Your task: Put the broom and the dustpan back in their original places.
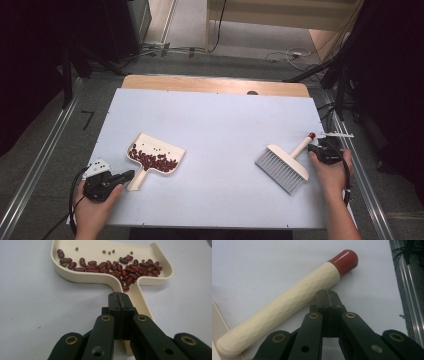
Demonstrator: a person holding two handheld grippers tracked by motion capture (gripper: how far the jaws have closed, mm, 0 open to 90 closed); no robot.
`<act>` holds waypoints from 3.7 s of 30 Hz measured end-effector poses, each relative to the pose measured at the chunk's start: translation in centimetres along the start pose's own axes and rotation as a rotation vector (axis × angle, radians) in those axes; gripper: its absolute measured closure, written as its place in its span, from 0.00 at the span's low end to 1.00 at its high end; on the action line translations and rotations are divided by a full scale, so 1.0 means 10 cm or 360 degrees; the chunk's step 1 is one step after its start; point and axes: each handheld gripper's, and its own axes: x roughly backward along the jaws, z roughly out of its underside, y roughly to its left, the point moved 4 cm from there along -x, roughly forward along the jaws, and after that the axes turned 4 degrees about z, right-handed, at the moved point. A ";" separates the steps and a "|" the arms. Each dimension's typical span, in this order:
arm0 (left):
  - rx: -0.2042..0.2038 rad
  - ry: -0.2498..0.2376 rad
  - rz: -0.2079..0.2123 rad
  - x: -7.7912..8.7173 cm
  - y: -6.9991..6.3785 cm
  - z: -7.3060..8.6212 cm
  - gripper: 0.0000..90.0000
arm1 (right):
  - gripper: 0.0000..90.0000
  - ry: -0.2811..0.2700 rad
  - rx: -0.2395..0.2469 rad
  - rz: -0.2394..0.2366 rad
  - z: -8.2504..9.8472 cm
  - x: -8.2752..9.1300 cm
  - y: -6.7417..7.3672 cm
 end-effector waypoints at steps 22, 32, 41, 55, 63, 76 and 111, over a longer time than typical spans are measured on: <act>-0.0061 0.0035 0.0041 -0.10 -0.14 -0.02 1.00 | 0.98 0.0007 0.0179 -0.0102 -0.25 -0.15 0.33; -0.0073 0.0037 0.0045 -0.12 -0.16 -0.02 1.00 | 0.98 0.0006 0.0223 -0.0122 -0.30 -0.18 0.47; -0.0085 0.0044 0.0052 -0.13 -0.19 -0.02 1.00 | 0.98 0.0012 0.0232 -0.0141 -0.30 -0.19 0.52; -0.0104 0.0055 0.0062 -0.15 -0.23 -0.03 1.00 | 0.98 0.0022 0.0248 -0.0159 -0.33 -0.20 0.64; -0.0119 0.0063 0.0079 -0.17 -0.26 -0.03 1.00 | 0.98 0.0029 0.0229 -0.0156 -0.33 -0.20 0.63; -0.0117 0.0043 0.0077 -0.14 -0.25 -0.04 1.00 | 0.98 -0.0136 0.0184 -0.0257 -0.43 0.00 0.73; -0.0158 -0.0283 0.0057 0.05 -0.22 -0.17 0.44 | 0.33 -0.0414 0.0205 -0.0584 -0.21 0.40 0.73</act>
